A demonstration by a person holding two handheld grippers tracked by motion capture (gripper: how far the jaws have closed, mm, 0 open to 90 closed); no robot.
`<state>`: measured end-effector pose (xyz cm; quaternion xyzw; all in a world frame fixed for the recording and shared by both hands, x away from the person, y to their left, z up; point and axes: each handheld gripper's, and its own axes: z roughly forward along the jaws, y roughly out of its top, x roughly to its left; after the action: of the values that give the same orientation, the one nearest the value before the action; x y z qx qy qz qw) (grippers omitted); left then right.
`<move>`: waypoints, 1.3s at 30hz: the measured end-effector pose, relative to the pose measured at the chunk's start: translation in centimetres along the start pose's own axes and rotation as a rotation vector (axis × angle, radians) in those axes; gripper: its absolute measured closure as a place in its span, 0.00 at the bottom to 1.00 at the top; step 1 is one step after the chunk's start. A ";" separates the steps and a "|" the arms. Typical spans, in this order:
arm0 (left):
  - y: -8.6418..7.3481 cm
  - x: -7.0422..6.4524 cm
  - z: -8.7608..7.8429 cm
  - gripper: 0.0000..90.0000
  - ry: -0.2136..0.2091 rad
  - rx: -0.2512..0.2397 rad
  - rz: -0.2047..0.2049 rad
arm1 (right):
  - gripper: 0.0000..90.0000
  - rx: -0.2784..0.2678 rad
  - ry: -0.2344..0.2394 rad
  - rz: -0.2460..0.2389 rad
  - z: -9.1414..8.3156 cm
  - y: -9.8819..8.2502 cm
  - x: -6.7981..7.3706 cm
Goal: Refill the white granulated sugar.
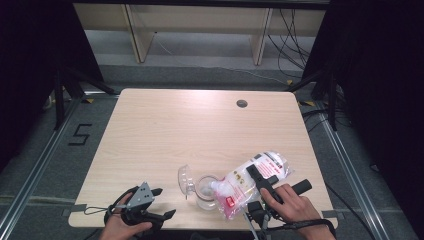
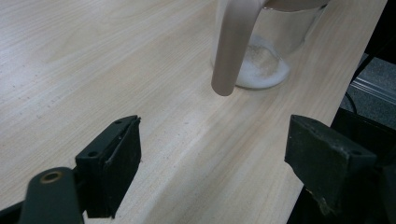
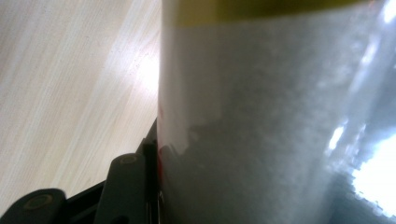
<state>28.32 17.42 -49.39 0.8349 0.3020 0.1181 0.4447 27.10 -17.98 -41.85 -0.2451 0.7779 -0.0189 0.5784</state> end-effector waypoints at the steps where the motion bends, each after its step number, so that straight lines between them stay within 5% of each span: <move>1: 0.0 0.0 0.0 0.20 0.002 -0.004 0.002 | 0.58 0.004 0.002 -0.001 0.0 0.0 0.0; 10: 0.0 0.1 0.0 0.20 0.001 -0.003 0.022 | 0.58 0.004 -0.004 0.012 -0.1 0.0 0.0; 12: 0.0 0.1 0.0 0.20 0.001 -0.002 0.023 | 0.58 0.006 -0.001 -0.022 -0.1 0.1 -0.2; 13: 0.0 0.1 0.0 0.20 0.001 -0.001 0.023 | 0.58 0.029 0.004 0.015 -0.2 0.2 0.2; 17: 0.1 0.2 -0.1 0.20 -0.002 0.013 0.036 | 0.58 0.004 -0.005 -0.033 0.0 0.4 -0.2; 19: 0.0 0.1 0.1 0.20 0.003 -0.009 0.010 | 0.58 0.017 -0.003 -0.019 -0.1 0.4 0.0; 22: 0.0 0.2 0.0 0.20 0.003 0.008 0.032 | 0.58 0.016 -0.006 -0.036 -0.1 0.4 -0.1; 25: -0.1 0.1 0.1 0.20 0.002 0.004 0.007 | 0.58 0.030 -0.004 -0.090 0.0 0.4 -0.3; 27: -0.1 0.0 0.1 0.20 0.000 0.001 -0.010 | 0.58 0.047 0.005 -0.049 -0.1 0.4 0.0; 33: -0.1 0.2 0.0 0.20 0.011 0.019 0.012 | 0.58 0.031 -0.003 -0.038 0.1 0.5 0.1; 34: -0.1 0.2 0.0 0.20 0.010 0.014 0.017 | 0.58 0.038 0.003 -0.086 0.0 0.5 -0.2; 39: -0.1 0.1 0.0 0.20 0.005 0.012 0.013 | 0.59 0.036 0.002 -0.092 0.0 0.7 -0.3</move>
<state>28.41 17.50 -49.46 0.8394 0.2984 0.1214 0.4379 26.93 -17.28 -41.78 -0.2702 0.7657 -0.0597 0.5806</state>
